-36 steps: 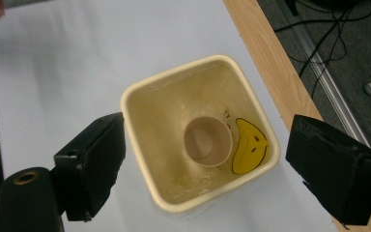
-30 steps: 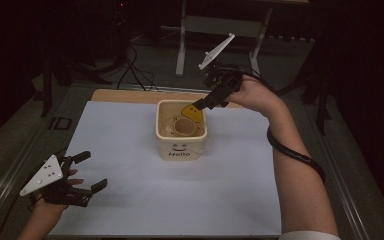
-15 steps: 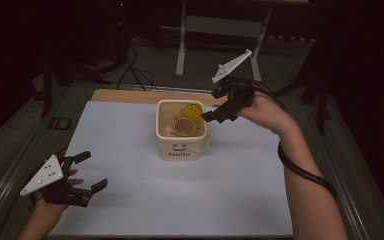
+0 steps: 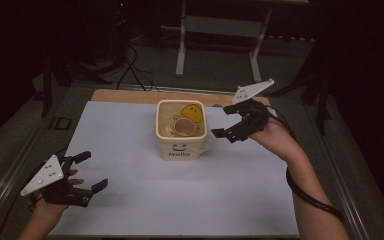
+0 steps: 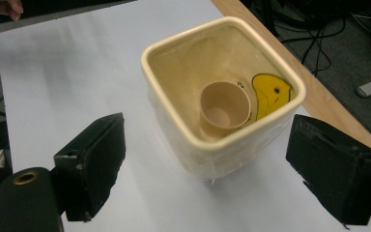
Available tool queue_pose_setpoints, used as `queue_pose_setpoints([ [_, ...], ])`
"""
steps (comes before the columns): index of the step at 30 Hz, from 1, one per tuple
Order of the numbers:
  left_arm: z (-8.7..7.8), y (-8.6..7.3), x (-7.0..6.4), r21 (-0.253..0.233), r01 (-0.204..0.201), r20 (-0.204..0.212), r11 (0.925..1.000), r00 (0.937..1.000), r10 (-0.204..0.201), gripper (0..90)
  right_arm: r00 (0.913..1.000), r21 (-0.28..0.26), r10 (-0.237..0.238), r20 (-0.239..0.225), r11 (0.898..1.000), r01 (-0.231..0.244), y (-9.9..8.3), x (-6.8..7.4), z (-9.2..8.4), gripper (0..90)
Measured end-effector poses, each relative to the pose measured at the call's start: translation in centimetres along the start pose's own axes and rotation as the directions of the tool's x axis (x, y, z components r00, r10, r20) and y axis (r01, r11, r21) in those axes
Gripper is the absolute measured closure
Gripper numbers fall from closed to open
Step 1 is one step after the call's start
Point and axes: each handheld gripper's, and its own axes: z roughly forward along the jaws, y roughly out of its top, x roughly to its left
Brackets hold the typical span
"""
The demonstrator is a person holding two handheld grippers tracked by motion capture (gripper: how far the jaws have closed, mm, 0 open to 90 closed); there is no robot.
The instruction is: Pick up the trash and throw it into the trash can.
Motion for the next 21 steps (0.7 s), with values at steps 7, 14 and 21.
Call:
queue_pose_setpoints([
  [7, 0.0, 0.0, 0.0, 0.000, -0.001, 0.000, 1.0000, 1.0000, 0.001, 1.4, 0.9995, -0.053, 0.031, 0.008, 0.998, -0.031, -2.7, 0.5, 0.0, 14.0],
  [14, 0.1, 0.0, 0.0, 0.006, -0.004, 0.003, 1.0000, 1.0000, 0.004, 1.4, 0.9982, -0.084, 0.056, 0.020, 0.995, -0.054, -5.9, 1.5, 0.6, 14.0],
  [21, 0.0, 0.0, 0.0, 0.003, -0.003, 0.001, 1.0000, 1.0000, 0.003, 1.4, 0.9964, -0.105, 0.076, 0.037, 0.992, -0.072, -8.1, 2.3, 1.2, 14.0],
])
